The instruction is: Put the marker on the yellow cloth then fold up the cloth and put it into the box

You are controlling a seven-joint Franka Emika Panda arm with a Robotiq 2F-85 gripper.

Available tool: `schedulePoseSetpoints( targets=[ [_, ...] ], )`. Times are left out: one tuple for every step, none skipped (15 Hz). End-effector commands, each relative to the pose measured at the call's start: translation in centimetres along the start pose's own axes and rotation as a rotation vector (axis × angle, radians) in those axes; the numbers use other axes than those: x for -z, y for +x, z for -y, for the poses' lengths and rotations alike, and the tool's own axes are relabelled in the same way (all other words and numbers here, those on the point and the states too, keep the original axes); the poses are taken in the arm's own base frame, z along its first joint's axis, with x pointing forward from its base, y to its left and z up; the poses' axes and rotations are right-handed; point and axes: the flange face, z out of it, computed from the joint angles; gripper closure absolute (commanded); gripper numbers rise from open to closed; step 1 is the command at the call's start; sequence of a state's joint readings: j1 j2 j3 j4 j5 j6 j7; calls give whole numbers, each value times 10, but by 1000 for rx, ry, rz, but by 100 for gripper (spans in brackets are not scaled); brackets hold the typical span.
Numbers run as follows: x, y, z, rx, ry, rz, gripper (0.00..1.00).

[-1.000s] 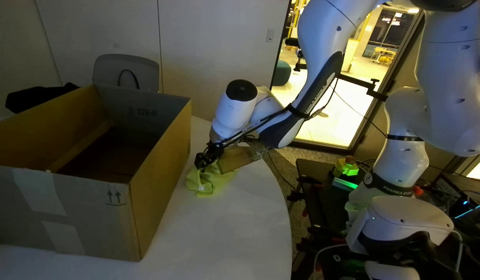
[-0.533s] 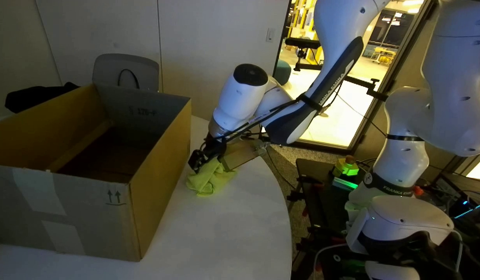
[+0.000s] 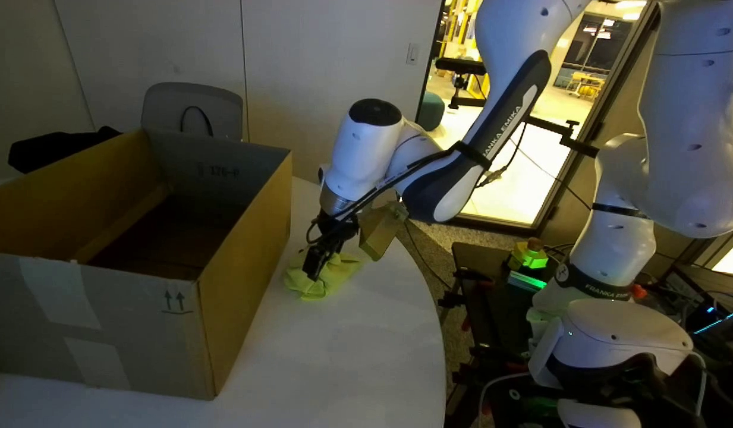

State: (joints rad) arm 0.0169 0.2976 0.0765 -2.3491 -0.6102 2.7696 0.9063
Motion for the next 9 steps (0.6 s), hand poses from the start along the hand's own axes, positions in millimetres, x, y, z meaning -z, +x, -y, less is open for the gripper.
schedulePoseSetpoints(
  targets=[
    [-9, 25, -25, 153, -10, 47, 0],
    [-12, 34, -34, 186, -8, 55, 0],
    [-15, 41, -42, 211, -9, 61, 0],
    [-17, 47, -48, 238, -8, 65, 0],
    [-19, 53, -53, 255, -5, 68, 0],
    [-22, 58, -57, 268, 2, 73, 0],
    [-25, 63, -61, 281, 8, 78, 0],
    [-29, 66, -63, 293, 16, 83, 0],
    [-31, 69, -64, 303, 25, 88, 0]
  ],
)
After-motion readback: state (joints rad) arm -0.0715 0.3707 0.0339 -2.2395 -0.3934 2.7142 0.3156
